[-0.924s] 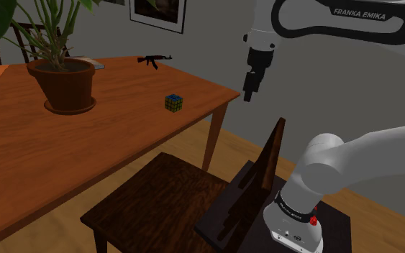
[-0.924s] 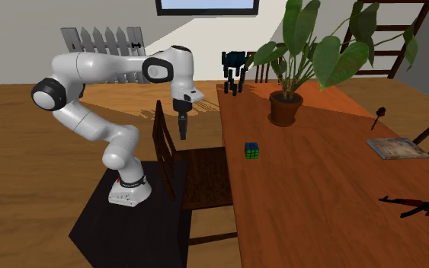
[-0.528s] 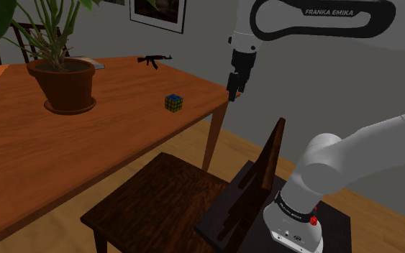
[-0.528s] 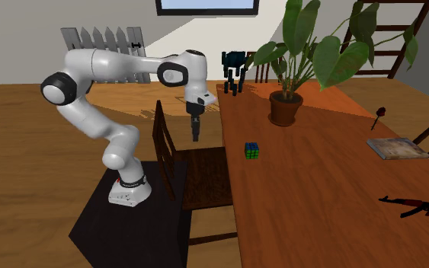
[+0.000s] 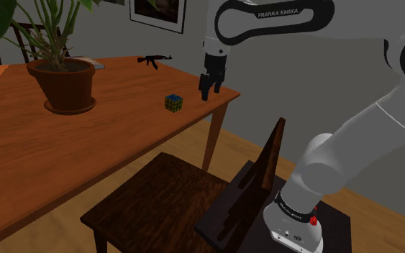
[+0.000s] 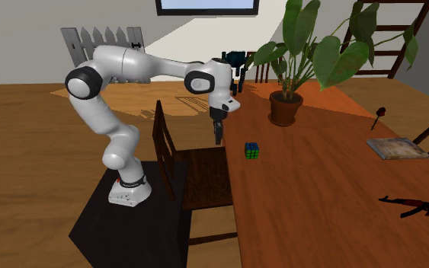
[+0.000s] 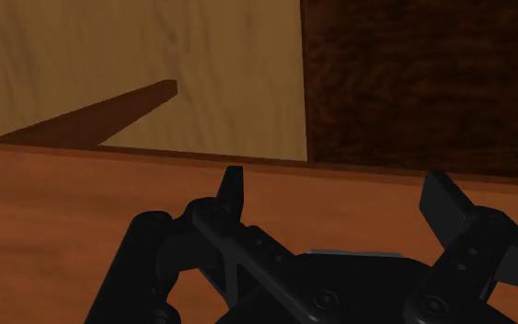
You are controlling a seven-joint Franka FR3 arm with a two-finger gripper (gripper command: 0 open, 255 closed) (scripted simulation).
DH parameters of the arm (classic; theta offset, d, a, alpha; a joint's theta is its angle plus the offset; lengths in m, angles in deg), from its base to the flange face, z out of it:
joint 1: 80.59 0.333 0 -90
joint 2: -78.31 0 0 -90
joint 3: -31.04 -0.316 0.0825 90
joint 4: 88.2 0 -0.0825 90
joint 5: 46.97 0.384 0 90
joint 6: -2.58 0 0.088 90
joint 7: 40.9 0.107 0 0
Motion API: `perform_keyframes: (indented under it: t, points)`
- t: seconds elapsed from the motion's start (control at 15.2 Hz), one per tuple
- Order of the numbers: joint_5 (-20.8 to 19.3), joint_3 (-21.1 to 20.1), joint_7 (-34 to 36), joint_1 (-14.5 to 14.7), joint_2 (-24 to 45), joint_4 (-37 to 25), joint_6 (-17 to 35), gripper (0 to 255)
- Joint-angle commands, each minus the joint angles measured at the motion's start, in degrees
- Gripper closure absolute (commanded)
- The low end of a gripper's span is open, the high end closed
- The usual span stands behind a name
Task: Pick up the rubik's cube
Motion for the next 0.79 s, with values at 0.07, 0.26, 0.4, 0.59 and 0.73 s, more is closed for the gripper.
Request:
perform_keyframes:
  t: [0.07,0.26,0.4,0.59,0.73]
  points:
    - [0.29,-0.23,1.04,-0.11,6.79,-4.79,2.24,0]
    - [0.52,-0.54,2.18,-0.07,13.33,-10.00,3.82,0]
    - [0.63,-0.69,2.89,0.01,17.73,-13.86,4.51,0]
    - [0.75,-0.86,3.89,0.17,24.40,-20.30,5.02,0]
    - [0.80,-0.91,4.40,0.30,28.21,-24.29,5.00,0]
